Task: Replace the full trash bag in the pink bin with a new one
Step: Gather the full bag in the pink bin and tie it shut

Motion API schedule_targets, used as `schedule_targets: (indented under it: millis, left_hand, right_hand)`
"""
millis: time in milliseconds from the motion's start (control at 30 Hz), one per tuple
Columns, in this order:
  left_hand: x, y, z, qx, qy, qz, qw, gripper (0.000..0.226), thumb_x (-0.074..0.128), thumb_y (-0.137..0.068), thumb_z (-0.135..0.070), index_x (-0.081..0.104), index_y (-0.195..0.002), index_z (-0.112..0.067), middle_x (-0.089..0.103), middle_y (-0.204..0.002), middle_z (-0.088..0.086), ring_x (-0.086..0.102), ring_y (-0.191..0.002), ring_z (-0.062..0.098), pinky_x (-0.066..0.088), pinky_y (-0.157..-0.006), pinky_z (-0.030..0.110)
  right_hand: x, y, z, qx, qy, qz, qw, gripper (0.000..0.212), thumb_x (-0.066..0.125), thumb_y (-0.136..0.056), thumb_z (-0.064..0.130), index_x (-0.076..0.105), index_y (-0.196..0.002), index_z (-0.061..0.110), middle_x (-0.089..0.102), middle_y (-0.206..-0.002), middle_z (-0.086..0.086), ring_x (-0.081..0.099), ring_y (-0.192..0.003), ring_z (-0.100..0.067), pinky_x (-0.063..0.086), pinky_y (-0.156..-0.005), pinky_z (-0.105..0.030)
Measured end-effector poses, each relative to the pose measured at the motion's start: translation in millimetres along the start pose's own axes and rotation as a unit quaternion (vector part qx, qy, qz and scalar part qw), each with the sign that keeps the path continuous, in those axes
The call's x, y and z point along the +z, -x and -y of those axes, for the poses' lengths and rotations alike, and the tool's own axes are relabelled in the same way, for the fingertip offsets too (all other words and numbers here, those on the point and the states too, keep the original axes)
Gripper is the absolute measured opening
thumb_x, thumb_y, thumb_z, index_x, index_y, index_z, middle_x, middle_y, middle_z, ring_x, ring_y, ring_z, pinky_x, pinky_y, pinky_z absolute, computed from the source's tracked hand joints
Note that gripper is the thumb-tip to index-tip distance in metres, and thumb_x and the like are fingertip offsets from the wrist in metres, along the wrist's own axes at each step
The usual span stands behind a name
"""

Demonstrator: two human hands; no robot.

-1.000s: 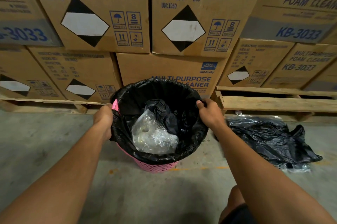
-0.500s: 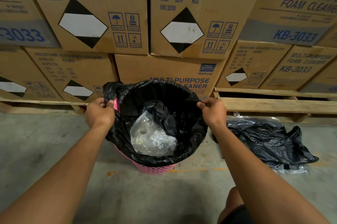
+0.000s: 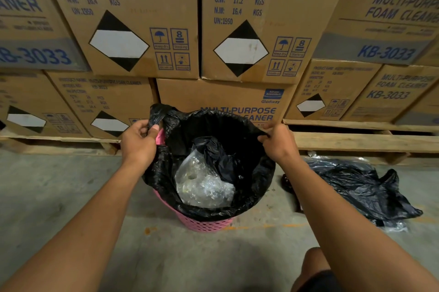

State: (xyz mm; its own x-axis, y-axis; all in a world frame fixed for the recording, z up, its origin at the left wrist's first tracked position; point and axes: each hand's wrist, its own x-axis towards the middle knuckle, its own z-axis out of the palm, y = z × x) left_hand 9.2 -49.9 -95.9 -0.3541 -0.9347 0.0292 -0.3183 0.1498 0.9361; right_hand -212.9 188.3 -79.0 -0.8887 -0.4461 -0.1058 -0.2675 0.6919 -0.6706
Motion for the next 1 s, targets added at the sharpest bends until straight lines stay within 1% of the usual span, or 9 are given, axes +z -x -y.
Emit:
schedule_targets:
  millis: [67, 167, 400, 533, 633, 767, 867, 933, 1000]
  left_hand:
    - [3, 1, 0, 0.001, 0.003, 0.002, 1.0, 0.035, 0.064, -0.096, -0.027, 0.064, -0.126, -0.01, 0.07, -0.11, 0.006, 0.064, -0.099, 0.019, 0.044, -0.079, 0.021]
    - [7, 3, -1, 0.002, -0.001, 0.0, 1.0, 0.036, 0.064, -0.096, -0.029, 0.063, -0.127, -0.011, 0.068, -0.112, 0.006, 0.063, -0.1, 0.018, 0.045, -0.08, 0.022]
    - [8, 2, -3, 0.002, 0.008, 0.004, 1.0, 0.037, 0.066, -0.095, -0.03, 0.064, -0.126, -0.01, 0.068, -0.11, 0.007, 0.064, -0.102, 0.023, 0.045, -0.084, 0.028]
    - [9, 5, -6, -0.002, 0.014, 0.009, 1.0, 0.032, 0.066, -0.095, -0.026, 0.065, -0.122, -0.009, 0.067, -0.102, 0.004, 0.062, -0.094, 0.019, 0.042, -0.076, 0.021]
    - [10, 8, -10, -0.005, 0.023, 0.008, 1.0, 0.032, 0.065, -0.096, -0.024, 0.064, -0.124, -0.01, 0.065, -0.1, 0.002, 0.062, -0.095, 0.019, 0.04, -0.073, 0.018]
    - [11, 11, -11, -0.011, 0.032, 0.015, 0.999, 0.038, 0.065, -0.096, -0.024, 0.06, -0.13, -0.01, 0.062, -0.108, 0.003, 0.058, -0.098, 0.017, 0.042, -0.084, 0.024]
    - [11, 10, -10, -0.009, 0.035, 0.02, 0.999, 0.038, 0.066, -0.096, -0.025, 0.061, -0.13, -0.009, 0.065, -0.108, 0.005, 0.062, -0.1, 0.02, 0.043, -0.085, 0.026]
    - [12, 10, -12, -0.01, 0.036, 0.021, 0.999, 0.038, 0.065, -0.096, -0.024, 0.061, -0.13, -0.008, 0.064, -0.106, 0.004, 0.061, -0.096, 0.019, 0.043, -0.082, 0.025]
    - [12, 11, -15, -0.01, 0.038, 0.022, 0.999, 0.037, 0.065, -0.096, -0.024, 0.061, -0.129, -0.008, 0.064, -0.102, 0.001, 0.06, -0.091, 0.015, 0.042, -0.079, 0.02]
  right_hand:
    - [-5, -4, -3, 0.017, 0.0, 0.009, 1.0, 0.04, 0.074, -0.089, 0.02, 0.063, -0.127, 0.014, 0.065, -0.128, -0.007, 0.06, -0.119, -0.031, 0.052, -0.099, -0.042]
    - [-5, -4, -9, 0.004, 0.016, 0.018, 1.0, 0.037, 0.071, -0.09, 0.025, 0.066, -0.126, 0.016, 0.068, -0.126, -0.005, 0.06, -0.121, -0.031, 0.051, -0.101, -0.043]
    - [0, 6, -9, 0.018, -0.034, 0.089, 0.995, 0.027, 0.049, -0.106, 0.032, 0.035, -0.122, 0.015, 0.055, -0.131, -0.01, 0.053, -0.125, -0.033, 0.041, -0.094, -0.038]
    - [-4, 7, -10, 0.006, -0.016, 0.094, 0.995, 0.047, 0.051, -0.104, 0.036, 0.04, -0.147, 0.021, 0.055, -0.142, -0.007, 0.049, -0.134, -0.032, 0.041, -0.102, -0.039]
    - [-8, 5, -12, 0.001, 0.007, 0.087, 0.996, 0.044, 0.059, -0.1, 0.028, 0.051, -0.143, 0.024, 0.063, -0.136, -0.006, 0.055, -0.129, -0.031, 0.048, -0.104, -0.043]
    - [-18, 3, -18, 0.042, 0.03, 0.048, 0.998, 0.034, 0.073, -0.093, 0.027, 0.069, -0.122, 0.012, 0.072, -0.107, -0.004, 0.064, -0.108, -0.028, 0.048, -0.08, -0.031]
    - [-23, 3, -18, 0.061, 0.049, 0.038, 0.996, 0.026, 0.076, -0.091, 0.023, 0.073, -0.109, 0.005, 0.062, -0.077, 0.001, 0.061, -0.085, -0.026, 0.039, -0.059, -0.027]
    - [-23, 3, -13, 0.045, 0.057, 0.04, 0.997, 0.028, 0.07, -0.095, 0.024, 0.069, -0.116, 0.006, 0.067, -0.089, -0.004, 0.062, -0.094, -0.028, 0.047, -0.069, -0.03]
    - [-22, 4, -9, 0.037, 0.038, 0.05, 0.997, 0.033, 0.064, -0.098, 0.022, 0.059, -0.129, 0.011, 0.067, -0.119, -0.008, 0.06, -0.115, -0.032, 0.051, -0.093, -0.041]
